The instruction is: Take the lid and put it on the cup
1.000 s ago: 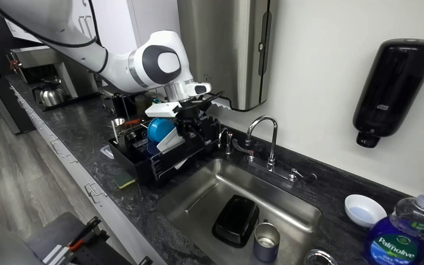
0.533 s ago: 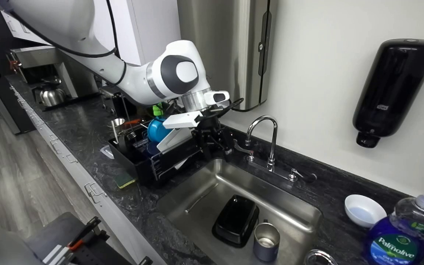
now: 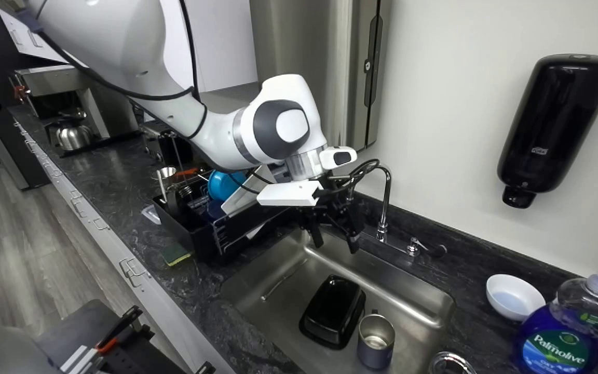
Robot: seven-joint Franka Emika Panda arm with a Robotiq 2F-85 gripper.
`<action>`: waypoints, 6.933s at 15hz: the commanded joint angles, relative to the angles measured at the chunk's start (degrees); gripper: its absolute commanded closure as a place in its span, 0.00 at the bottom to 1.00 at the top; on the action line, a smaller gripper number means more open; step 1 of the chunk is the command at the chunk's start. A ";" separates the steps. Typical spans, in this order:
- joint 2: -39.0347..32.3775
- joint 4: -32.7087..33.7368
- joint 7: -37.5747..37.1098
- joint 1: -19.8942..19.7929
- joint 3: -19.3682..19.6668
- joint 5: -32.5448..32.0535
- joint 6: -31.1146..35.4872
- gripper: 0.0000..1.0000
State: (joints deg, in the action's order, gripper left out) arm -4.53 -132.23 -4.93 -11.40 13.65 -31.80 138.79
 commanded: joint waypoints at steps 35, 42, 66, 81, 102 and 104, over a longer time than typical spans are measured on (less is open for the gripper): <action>-26.21 20.23 11.05 -8.31 6.47 4.28 6.72 0.00; -30.99 23.80 14.06 -10.11 6.72 5.03 7.83 0.00; -39.10 28.43 19.55 -12.87 6.07 5.99 10.50 0.00; -40.17 28.40 19.33 -11.93 6.71 7.55 9.87 0.00; -45.07 32.58 21.18 -13.49 6.26 7.64 11.84 0.55; -45.03 32.82 21.22 -13.49 6.36 7.55 11.87 0.69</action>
State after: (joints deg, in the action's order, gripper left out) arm -48.72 -100.40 14.27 -24.25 20.27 -25.00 149.51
